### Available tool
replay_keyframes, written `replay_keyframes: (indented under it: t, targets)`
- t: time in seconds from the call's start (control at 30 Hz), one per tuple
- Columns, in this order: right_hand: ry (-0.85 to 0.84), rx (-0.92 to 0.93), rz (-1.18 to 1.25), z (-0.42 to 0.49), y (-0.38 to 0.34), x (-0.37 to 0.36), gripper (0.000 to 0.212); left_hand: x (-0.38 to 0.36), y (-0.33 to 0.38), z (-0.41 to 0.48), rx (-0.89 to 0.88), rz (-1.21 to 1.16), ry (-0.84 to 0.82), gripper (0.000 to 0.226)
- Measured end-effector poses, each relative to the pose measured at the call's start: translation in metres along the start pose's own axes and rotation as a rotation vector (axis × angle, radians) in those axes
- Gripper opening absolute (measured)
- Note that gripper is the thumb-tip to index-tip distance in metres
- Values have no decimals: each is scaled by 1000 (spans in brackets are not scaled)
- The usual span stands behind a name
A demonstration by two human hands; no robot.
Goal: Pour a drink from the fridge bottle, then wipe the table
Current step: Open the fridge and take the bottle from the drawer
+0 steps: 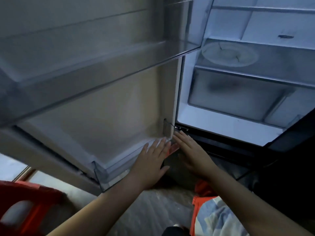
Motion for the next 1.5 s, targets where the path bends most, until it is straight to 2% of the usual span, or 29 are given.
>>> replay_keyframes:
  t: [0.23,0.3,0.43,0.5,0.6,0.67,0.77,0.87,1.0,1.1,1.3,1.5]
  targets:
    - [252,-348,15,-24,92,78,55,27,43,77,-120,17,142,68]
    - [290,-451,33,-31,112,98,54,40,65,100,-152,-73,186,67]
    - [372,-651,136,-40,151,132,55,64,90,152,-69,-391,154,67]
    - [422,-763,247,-43,171,142,55,74,96,179,9,-638,129,65]
    - [557,-892,499,-40,194,153,52,78,95,219,214,-1100,61,64]
    - [659,-964,751,-34,207,156,48,79,97,240,371,-1534,-7,62]
    - [856,-1037,1276,-23,225,157,47,77,101,269,576,-2238,-145,65]
    - [973,-1049,1555,-8,242,162,50,74,94,292,680,-2633,-184,69]
    - [1066,-1047,1755,7,261,160,67,65,85,315,759,-2812,-142,73]
    - [1160,-1035,1831,13,270,157,72,60,83,325,806,-2842,-126,73]
    - [1278,-965,1976,19,280,152,71,58,86,336,844,-2832,-126,71]
    - [1295,-952,2011,15,282,143,63,55,89,336,841,-2851,-161,65]
Point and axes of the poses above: each hand's wrist, its own z-axis towards the middle knuckle, its own x-axis out of the back of the hand, y = z × x, the point moved 8 cm from there along z, towards the middle knuckle, and after that the axes turned 6 degrees about y, right-handed, at the moved point
